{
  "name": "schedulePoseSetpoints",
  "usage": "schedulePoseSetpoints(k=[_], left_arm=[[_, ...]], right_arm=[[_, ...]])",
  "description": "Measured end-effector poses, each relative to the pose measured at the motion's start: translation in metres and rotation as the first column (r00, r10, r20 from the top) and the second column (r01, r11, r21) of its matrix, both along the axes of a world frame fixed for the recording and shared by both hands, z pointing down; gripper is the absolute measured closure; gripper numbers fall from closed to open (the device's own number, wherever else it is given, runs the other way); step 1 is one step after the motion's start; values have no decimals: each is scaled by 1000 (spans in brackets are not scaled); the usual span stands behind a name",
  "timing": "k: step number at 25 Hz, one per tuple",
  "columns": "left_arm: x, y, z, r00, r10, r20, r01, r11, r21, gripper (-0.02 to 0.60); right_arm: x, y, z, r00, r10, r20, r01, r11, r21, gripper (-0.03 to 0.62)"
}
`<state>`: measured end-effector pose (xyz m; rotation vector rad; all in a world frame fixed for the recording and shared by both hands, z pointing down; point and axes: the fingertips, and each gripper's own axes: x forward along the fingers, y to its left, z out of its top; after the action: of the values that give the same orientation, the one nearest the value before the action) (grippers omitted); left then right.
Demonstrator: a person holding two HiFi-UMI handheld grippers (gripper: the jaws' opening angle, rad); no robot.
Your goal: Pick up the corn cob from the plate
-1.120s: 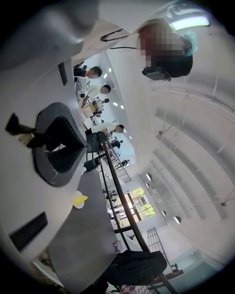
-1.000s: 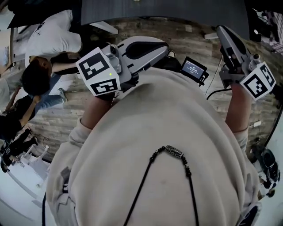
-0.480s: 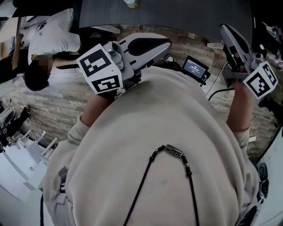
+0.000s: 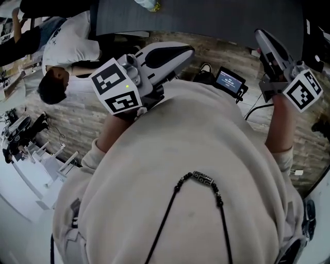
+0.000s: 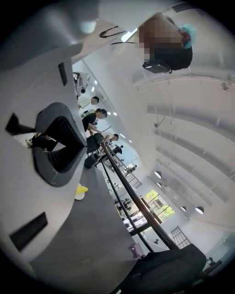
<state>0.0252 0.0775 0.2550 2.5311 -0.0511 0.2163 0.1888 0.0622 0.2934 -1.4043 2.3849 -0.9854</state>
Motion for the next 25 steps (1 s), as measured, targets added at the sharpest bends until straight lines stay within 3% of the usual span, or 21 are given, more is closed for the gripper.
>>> schedulePoseSetpoints(k=[12,16,25], left_arm=[[21,-18,4,995,93,-31,-93,996,17,580],[15,-24,-1,989,133,-69,-131,991,26,579],[25,-26,12,965,219,-144,-216,976,36,579]], right_arm=[[5,-5,1,998,64,0,-64,998,-12,579],[-4,-7,-17,994,95,-57,-94,995,20,579],[-8,4,1,985,156,-72,-158,987,-16,579]])
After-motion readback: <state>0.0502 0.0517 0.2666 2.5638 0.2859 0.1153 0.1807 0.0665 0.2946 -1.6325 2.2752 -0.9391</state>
